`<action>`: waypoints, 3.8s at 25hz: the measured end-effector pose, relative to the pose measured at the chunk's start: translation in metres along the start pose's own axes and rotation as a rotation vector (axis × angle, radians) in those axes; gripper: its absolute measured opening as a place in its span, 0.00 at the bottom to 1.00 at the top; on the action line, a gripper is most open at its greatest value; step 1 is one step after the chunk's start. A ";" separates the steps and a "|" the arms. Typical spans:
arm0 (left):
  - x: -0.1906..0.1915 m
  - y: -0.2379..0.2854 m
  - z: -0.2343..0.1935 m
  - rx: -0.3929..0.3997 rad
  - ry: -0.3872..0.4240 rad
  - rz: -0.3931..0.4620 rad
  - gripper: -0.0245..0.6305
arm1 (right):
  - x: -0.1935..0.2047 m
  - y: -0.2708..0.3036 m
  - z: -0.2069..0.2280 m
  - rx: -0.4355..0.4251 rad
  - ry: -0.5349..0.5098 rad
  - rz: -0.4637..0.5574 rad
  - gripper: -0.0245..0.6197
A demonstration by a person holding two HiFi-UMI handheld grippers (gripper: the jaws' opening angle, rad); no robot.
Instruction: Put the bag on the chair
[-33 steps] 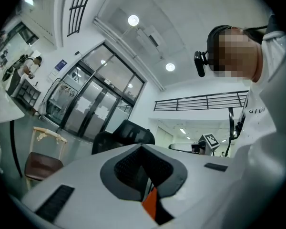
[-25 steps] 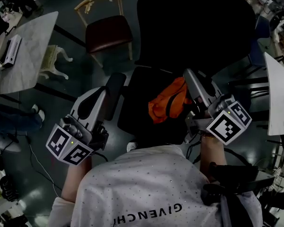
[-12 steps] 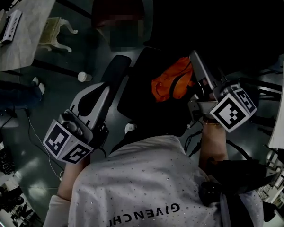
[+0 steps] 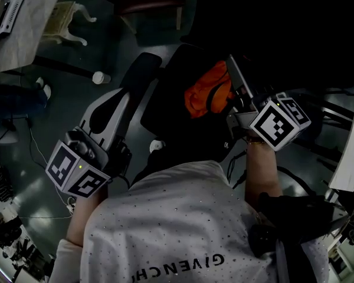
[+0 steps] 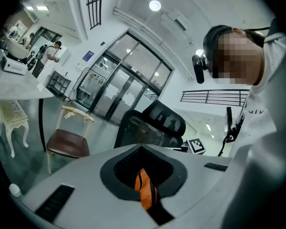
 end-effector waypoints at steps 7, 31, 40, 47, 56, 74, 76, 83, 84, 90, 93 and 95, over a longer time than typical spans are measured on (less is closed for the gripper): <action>0.009 0.014 0.002 0.000 0.009 -0.034 0.04 | 0.029 -0.002 0.024 0.040 0.032 -0.066 0.04; 0.048 0.037 0.001 -0.046 0.000 -0.182 0.04 | 0.113 -0.025 0.093 0.193 0.155 -0.198 0.04; 0.057 0.041 0.002 -0.050 -0.017 -0.210 0.04 | 0.140 -0.032 0.102 0.230 0.146 -0.229 0.04; 0.065 0.050 0.008 -0.031 -0.010 -0.228 0.04 | 0.173 -0.044 0.125 0.254 0.305 -0.228 0.03; 0.070 0.061 0.020 -0.006 0.002 -0.245 0.04 | 0.189 -0.061 0.135 0.219 0.359 -0.266 0.04; 0.091 0.063 0.018 -0.052 -0.088 -0.301 0.04 | 0.236 -0.085 0.160 0.332 0.270 -0.494 0.04; 0.096 0.064 0.015 -0.056 -0.100 -0.311 0.04 | 0.241 -0.083 0.161 0.335 0.240 -0.508 0.04; 0.106 0.068 0.011 -0.052 -0.142 -0.349 0.04 | 0.264 -0.084 0.170 0.364 0.216 -0.552 0.04; 0.106 0.068 0.011 -0.052 -0.145 -0.355 0.04 | 0.266 -0.085 0.170 0.365 0.209 -0.553 0.04; 0.107 0.073 0.007 -0.061 -0.132 -0.388 0.04 | 0.276 -0.085 0.176 0.379 0.286 -0.539 0.04; 0.107 0.079 0.006 -0.058 -0.130 -0.395 0.04 | 0.279 -0.086 0.177 0.391 0.349 -0.522 0.04; 0.106 0.082 0.006 -0.047 -0.126 -0.391 0.04 | 0.278 -0.085 0.181 0.396 0.359 -0.528 0.04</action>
Point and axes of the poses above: the fingertips, and each gripper's own axes: y forward along the fingers, z to its right, x out of its underside, the point moved 6 cm from there along -y, backward along the fingers, and after that the axes turned 2 degrees about -x, right-handed, at the moved point
